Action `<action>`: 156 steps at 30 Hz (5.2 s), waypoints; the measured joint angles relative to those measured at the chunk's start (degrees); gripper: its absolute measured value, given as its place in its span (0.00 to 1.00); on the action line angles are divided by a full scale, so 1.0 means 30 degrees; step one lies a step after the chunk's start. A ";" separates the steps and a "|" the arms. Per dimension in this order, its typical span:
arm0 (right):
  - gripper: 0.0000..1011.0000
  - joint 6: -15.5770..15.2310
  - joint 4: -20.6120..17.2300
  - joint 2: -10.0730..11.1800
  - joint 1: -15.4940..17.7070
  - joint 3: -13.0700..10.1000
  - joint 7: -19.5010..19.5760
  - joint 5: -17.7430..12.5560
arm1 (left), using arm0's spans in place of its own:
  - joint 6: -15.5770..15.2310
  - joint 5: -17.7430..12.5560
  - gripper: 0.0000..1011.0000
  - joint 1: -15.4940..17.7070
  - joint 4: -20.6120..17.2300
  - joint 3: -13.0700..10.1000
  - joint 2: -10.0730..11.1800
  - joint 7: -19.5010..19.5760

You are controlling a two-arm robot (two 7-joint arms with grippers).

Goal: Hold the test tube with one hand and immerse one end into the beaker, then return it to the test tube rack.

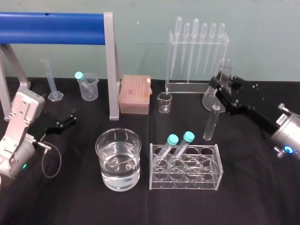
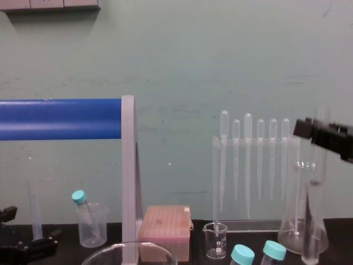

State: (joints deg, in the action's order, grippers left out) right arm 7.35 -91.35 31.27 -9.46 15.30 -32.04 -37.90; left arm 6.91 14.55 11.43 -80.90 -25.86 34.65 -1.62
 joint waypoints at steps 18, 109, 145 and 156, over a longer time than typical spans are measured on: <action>0.24 0.2460 0.2584 -0.1300 -0.1842 0.0900 -0.0628 0.2693 | 0.0000 0.0001 0.99 0.0001 0.0000 -0.0001 -0.0001 0.0000; 0.24 0.2696 0.4076 -0.3090 -0.5969 0.3459 -0.6898 -0.0681 | 0.0001 0.0000 0.99 0.0000 -0.0001 -0.0001 0.0000 0.0000; 0.24 0.1778 0.6257 -0.4089 -0.7692 0.7321 -0.8957 -0.1892 | 0.0000 0.0000 0.99 -0.0001 0.0000 -0.0001 0.0000 0.0000; 0.24 0.1778 0.7581 -0.4597 -0.8257 0.8118 -0.8969 -0.1269 | -0.0001 0.0001 0.99 0.0000 0.0000 -0.0001 0.0000 -0.0001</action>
State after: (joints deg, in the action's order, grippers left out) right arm 12.68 -68.61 17.47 -34.22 39.65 -58.95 -41.71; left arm 6.90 14.55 11.43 -80.90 -25.86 34.65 -1.62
